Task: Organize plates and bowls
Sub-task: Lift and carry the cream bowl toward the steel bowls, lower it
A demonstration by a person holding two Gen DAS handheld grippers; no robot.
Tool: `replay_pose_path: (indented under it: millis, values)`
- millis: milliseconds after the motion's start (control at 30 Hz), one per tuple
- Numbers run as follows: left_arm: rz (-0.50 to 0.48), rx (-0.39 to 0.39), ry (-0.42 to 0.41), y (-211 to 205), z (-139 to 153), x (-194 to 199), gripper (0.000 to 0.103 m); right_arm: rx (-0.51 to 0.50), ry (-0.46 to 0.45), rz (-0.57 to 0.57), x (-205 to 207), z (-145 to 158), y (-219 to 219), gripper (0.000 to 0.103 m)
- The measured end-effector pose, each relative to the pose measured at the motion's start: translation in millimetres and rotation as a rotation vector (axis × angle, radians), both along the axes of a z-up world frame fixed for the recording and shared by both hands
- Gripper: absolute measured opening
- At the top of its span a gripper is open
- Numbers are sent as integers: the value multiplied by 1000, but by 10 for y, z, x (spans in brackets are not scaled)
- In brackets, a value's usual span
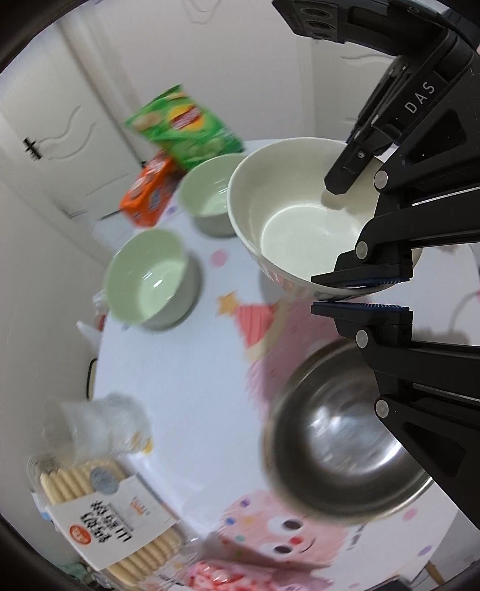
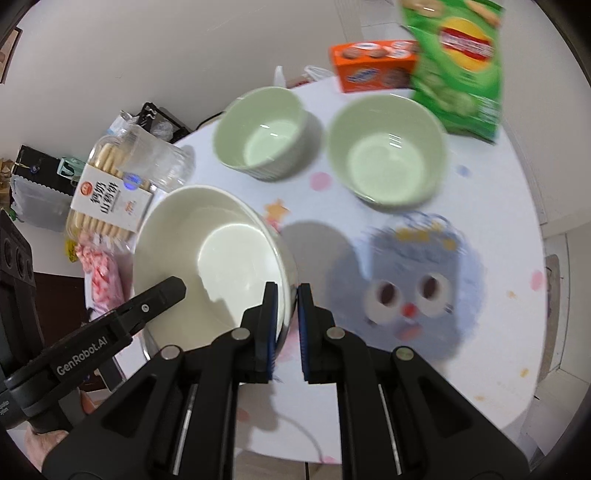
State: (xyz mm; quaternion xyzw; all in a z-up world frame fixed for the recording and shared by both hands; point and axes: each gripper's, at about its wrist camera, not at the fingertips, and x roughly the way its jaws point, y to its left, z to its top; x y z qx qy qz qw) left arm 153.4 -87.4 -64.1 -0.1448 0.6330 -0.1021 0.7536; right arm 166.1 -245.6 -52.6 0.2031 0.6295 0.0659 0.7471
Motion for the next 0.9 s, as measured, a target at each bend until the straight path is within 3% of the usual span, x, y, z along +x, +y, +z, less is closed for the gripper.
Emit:
replay_pose_path:
  millis: [300,433,600,900]
  values:
    - [-14,0,91,-452,-425,-541,6,-23,65,-2,-522,-265,-489,12]
    - [-30,53,91,-536,-571,-669,6,0,117,4,-684,-475,-602,12]
    - [-5,64,132,-496,-784,-732,6,10,152,8,-782,-690,-580,12]
    - [-28,109,122,-553,-902,-696,6,-5,168,31,-785,-850,-506,12]
